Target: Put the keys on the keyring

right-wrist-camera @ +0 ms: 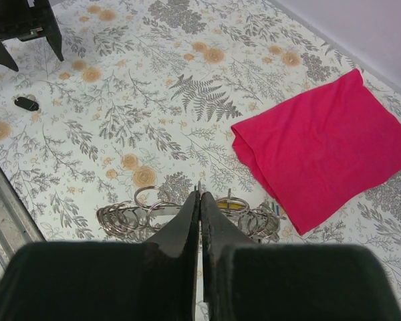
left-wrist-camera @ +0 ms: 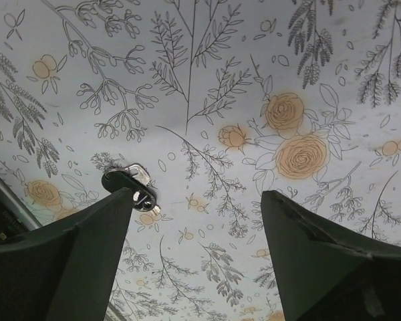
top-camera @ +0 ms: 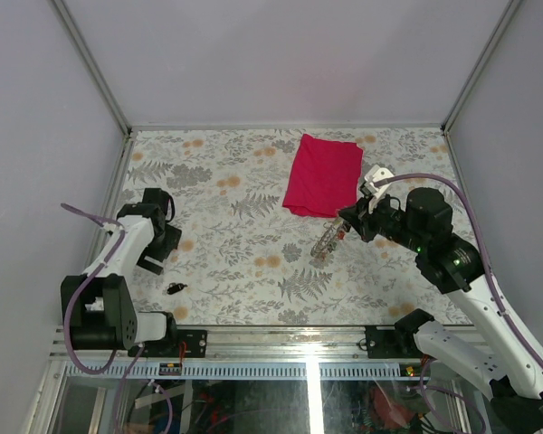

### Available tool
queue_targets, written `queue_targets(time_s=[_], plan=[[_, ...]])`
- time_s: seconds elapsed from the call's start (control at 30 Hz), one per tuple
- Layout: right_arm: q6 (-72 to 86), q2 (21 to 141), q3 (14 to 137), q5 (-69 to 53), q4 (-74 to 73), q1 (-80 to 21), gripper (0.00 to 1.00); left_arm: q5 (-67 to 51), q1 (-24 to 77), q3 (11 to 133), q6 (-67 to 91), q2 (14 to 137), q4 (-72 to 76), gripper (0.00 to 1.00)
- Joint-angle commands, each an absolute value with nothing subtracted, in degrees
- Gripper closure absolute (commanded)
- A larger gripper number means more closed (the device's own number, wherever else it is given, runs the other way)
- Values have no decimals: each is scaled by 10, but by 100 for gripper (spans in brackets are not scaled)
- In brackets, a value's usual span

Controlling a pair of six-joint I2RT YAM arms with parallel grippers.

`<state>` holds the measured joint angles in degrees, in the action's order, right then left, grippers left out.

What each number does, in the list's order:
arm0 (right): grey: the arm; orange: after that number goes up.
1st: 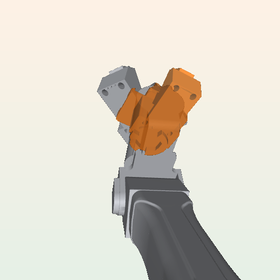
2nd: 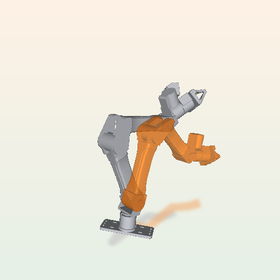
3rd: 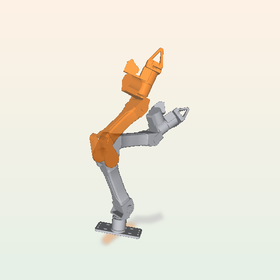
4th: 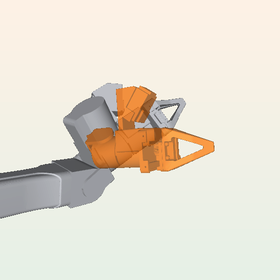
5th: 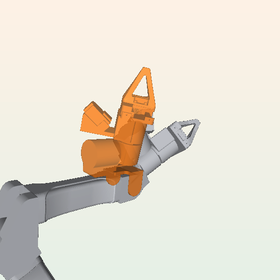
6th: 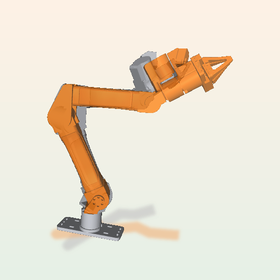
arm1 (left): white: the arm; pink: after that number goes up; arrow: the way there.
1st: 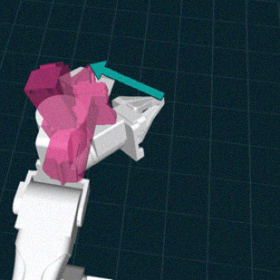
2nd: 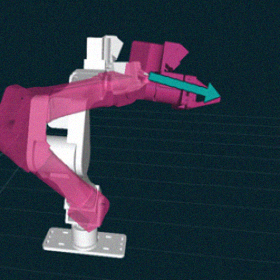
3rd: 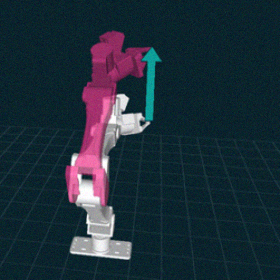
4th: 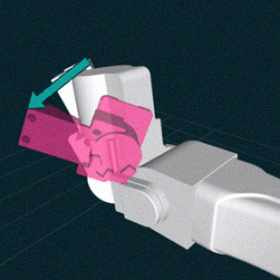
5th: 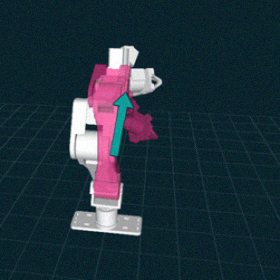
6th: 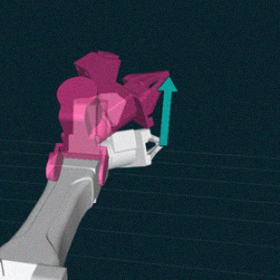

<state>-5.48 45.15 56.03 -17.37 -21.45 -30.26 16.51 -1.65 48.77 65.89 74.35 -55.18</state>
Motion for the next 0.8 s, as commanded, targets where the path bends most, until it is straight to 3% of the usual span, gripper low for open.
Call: queue_targets(time_s=[0.0,0.53,0.77], plan=[[-47,440,567,-166,-158,-301,100,195,-20,478,710,745,-582,22],[-39,449,568,-175,-152,-301,100,172,-18,409,781,761,-620,25],[-43,453,572,-171,-156,-301,100,134,19,371,822,761,-583,34]])
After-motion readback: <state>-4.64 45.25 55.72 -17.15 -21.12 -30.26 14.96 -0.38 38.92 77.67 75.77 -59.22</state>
